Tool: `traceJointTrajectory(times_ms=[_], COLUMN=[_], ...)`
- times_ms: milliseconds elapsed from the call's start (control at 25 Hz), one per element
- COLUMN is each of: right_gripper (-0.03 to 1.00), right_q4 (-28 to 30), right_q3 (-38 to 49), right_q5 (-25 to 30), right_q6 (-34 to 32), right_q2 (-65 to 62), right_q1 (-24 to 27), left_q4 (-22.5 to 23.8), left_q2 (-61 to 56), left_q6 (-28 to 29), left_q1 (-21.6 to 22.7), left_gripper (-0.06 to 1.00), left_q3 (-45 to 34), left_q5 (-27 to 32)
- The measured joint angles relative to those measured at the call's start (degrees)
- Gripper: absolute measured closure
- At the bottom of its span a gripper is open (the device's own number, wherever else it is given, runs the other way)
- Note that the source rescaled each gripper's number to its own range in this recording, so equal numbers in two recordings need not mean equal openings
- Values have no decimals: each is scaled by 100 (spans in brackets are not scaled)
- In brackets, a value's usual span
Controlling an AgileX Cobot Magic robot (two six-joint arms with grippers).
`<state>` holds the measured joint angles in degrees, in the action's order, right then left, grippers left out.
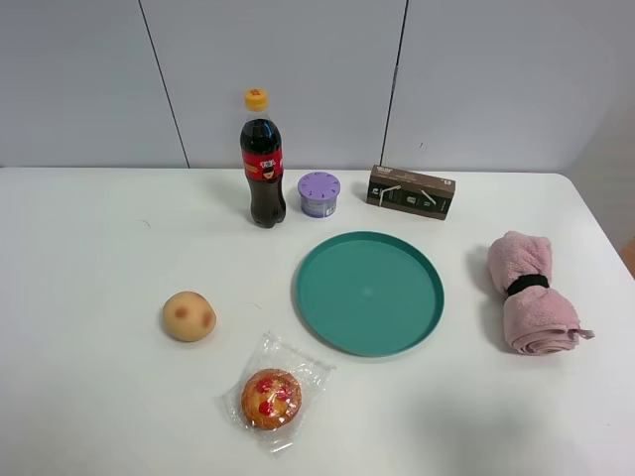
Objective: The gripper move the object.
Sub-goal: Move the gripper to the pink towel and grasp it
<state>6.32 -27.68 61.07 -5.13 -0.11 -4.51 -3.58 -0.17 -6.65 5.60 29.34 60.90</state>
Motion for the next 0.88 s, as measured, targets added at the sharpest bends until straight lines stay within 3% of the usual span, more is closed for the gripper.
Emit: traceJointTrajectory(times_ms=[480, 880], right_gripper=[-2, 6], right_q4=[179, 810], right_q3=[-138, -1756], right_q5=[38, 470], right_q6=[-328, -342], right_q2=[65, 2275], right_q1=[0, 0], left_q4=[0, 6], left_q2=[0, 0], left_q6=[0, 0], left_q1=[0, 0], left_gripper=[-6, -6], left_q3=[0, 0], left_q5=[0, 0])
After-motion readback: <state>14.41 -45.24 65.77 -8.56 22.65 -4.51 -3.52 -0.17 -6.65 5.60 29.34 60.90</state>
